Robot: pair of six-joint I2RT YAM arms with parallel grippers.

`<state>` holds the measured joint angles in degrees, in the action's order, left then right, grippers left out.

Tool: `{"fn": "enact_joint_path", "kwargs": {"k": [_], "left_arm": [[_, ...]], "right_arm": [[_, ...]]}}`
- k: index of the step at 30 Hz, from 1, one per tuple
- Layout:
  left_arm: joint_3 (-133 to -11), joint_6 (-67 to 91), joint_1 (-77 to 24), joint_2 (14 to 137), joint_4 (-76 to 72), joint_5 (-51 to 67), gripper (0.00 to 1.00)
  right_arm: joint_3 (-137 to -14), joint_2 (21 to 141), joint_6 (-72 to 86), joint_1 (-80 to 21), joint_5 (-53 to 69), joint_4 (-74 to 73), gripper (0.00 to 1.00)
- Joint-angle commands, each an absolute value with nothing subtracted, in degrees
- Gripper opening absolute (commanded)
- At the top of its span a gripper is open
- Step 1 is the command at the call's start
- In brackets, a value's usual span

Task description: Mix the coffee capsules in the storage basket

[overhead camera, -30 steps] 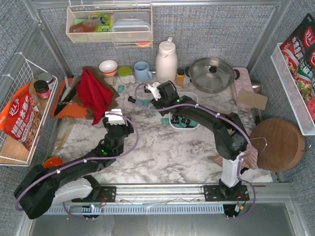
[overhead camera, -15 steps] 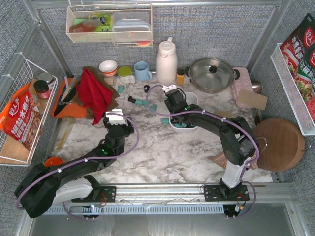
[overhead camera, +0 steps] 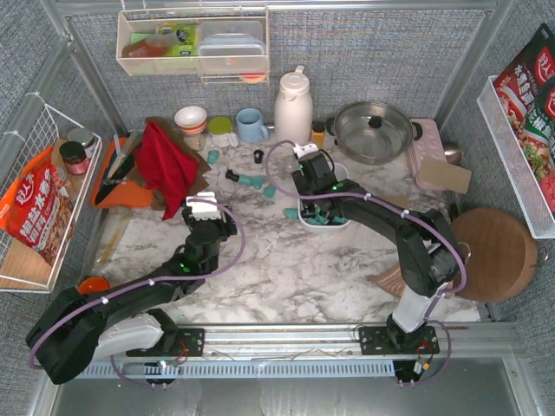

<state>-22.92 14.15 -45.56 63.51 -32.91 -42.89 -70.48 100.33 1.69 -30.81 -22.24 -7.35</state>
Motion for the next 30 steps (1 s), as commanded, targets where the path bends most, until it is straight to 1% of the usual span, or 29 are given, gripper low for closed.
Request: {"fn": "enact_joint_path", "kwargs": {"k": [1,5,8,14,18,23,30], "left_arm": [[-22.86,14.55,-45.44,62.92,-34.63,-42.76,0.81],[-22.60,14.63,-45.44,62.18,-34.89,-42.88,0.81],[-22.29,14.55,-45.48,61.48,-35.02,-43.02,0.81],[-21.55,14.50,-45.44,59.78,-35.40,-43.43,0.81],[-21.23,14.50,-45.35,59.20,-35.55,-43.44,0.81],[-21.20,14.63,-45.40,59.28,-35.65,-43.18,0.81],[-21.18,14.61,-45.28,59.47,-35.69,-43.09,0.81]], "right_arm": [[-69.17,98.17,-4.66,-32.71,-6.40,-4.27,0.58],[-70.26,99.75,-13.01,-35.15,2.76,-6.19,0.58],[-75.86,103.95,-18.19,-36.33,4.51,-14.75,0.58],[-90.57,114.73,-27.26,-37.42,-2.29,-32.96,0.58],[-98.25,121.56,-32.40,-37.61,-7.15,-41.62,0.58],[-103.23,126.45,-34.29,-37.61,-9.88,-45.60,0.58],[-105.20,130.16,-35.48,-37.69,-9.48,-46.70,0.58]]}}
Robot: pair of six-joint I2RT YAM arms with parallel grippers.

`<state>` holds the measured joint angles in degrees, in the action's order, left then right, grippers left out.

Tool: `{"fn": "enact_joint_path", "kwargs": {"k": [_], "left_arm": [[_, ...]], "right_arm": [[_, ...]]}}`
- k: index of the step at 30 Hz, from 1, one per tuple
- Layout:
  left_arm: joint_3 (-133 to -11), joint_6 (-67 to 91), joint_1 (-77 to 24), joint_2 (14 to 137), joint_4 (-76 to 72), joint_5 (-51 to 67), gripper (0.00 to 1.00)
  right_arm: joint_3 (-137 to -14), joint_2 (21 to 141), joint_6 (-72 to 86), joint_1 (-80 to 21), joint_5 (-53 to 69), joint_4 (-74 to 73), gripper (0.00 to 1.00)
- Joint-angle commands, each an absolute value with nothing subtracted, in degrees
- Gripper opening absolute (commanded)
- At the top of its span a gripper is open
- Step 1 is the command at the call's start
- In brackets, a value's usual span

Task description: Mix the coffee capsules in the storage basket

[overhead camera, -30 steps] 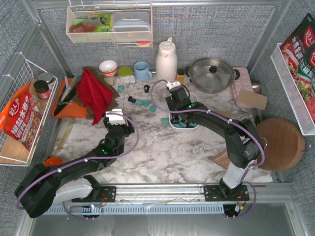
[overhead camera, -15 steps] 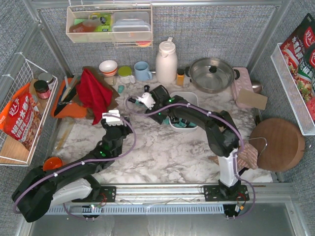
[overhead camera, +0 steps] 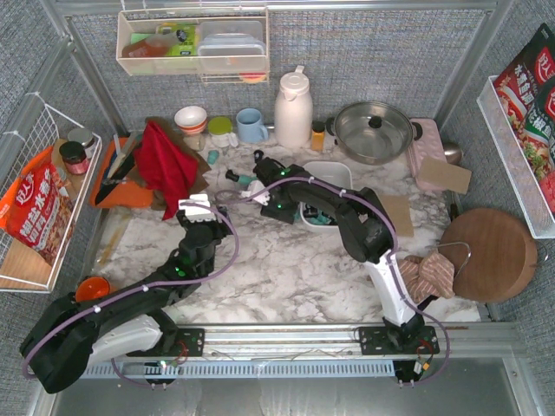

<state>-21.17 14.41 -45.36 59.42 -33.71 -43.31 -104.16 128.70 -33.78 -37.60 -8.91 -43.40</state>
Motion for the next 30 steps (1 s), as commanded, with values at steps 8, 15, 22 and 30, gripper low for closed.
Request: {"fn": "enact_joint_path", "kwargs": {"k": [8,15,22,30], "left_arm": [[-21.09,14.74,-45.28,59.44,-35.60,-43.24,0.82],[-21.01,14.85,-45.31,59.76,-35.77,-43.16,0.82],[-21.01,14.96,-45.28,59.87,-35.69,-43.07,0.82],[-20.92,15.27,-45.26,59.35,-35.53,-42.83,0.82]], "right_arm": [[-105.90,132.27,-35.17,-37.69,-6.92,-47.06,0.39],[-102.05,126.11,-32.19,-37.79,-2.49,-41.09,0.24],[-94.46,113.26,-26.09,-37.60,2.38,-30.02,0.24],[-80.75,99.95,-13.81,-32.81,-5.91,-10.70,0.24]]}}
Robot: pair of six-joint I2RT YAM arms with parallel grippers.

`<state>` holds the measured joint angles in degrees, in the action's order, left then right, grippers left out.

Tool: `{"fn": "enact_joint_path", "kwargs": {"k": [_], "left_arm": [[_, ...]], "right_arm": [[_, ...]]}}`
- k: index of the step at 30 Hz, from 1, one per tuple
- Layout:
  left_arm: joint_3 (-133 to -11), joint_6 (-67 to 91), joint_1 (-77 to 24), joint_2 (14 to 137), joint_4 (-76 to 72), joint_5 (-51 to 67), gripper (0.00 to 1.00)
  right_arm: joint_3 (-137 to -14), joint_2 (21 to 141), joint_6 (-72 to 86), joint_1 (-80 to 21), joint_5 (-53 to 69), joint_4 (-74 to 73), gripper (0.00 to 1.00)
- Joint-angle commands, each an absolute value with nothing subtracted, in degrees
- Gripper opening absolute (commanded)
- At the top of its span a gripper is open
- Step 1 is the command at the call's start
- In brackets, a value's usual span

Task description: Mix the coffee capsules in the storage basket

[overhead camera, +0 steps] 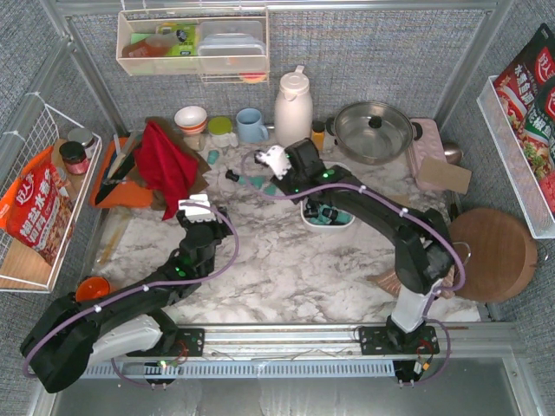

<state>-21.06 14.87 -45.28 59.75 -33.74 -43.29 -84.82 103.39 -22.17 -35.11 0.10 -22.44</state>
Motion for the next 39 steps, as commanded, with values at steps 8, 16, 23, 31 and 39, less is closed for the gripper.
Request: {"fn": "enact_joint_path", "kwargs": {"k": [8,16,23,31,39], "left_arm": [[-20.92,15.46,-45.26,59.34,-35.49,-42.54,0.82],[-21.25,15.13,-45.26,60.23,-35.51,-42.37,0.82],[-21.72,14.81,-45.18,61.46,-35.64,-42.41,0.82],[-24.59,15.11,-45.18,66.07,-35.50,-40.74,0.82],[-35.65,13.36,-44.55,78.91,-31.78,-37.98,0.82]], "right_arm": [[-75.15,98.77,-0.67,-24.88,-16.10,-7.65,0.27],[-75.34,104.40,11.31,-17.96,-15.09,-10.83,0.45],[-73.90,103.75,13.01,-16.17,-11.77,-10.82,0.59],[-64.45,89.47,12.10,-16.92,-11.20,-8.07,0.60],[-47.60,73.33,8.53,-20.80,-15.04,-1.91,0.60]]}}
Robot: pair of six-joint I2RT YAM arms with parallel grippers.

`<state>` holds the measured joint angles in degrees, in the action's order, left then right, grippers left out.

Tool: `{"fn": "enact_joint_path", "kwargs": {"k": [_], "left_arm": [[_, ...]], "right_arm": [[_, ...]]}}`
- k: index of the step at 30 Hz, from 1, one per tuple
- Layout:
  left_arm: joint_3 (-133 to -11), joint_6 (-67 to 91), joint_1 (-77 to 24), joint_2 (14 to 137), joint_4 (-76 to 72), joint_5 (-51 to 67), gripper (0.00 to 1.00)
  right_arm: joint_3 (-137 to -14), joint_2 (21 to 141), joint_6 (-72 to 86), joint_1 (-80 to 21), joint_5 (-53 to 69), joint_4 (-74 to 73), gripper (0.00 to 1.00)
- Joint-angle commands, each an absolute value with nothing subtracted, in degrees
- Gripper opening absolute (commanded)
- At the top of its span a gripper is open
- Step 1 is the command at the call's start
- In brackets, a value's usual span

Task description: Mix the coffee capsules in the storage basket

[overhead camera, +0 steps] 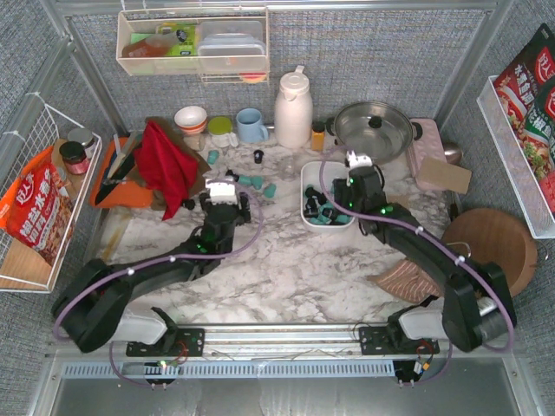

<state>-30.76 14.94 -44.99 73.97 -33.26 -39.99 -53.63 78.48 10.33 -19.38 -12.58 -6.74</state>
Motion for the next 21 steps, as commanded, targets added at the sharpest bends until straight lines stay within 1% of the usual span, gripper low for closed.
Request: {"fn": "enact_joint_path", "kwargs": {"k": [1,5,7,16,21], "left_arm": [[-37.82,13.24,-44.27,81.03,-30.75,-37.52,0.82],[-46.63,13.34,-43.00,89.37,-25.42,-34.33,0.82],[-51.18,13.99,-42.22,93.37,-22.68,-31.80,0.82],[-72.13,15.76,-37.92,110.61,-11.46,-17.30,0.81],[-79.20,16.52,-35.88,116.65,-6.90,-12.34,0.80]], "right_arm": [[-45.05,71.60,8.11,-21.28,-15.21,-0.16,0.59],[-34.92,64.79,5.66,-22.73,-15.99,8.19,0.59],[-32.41,63.05,5.90,-22.85,-16.31,10.81,0.59],[-32.52,59.90,6.51,-22.85,-14.39,9.43,0.59],[-33.38,59.13,6.53,-22.86,-12.84,7.81,0.59]]}}
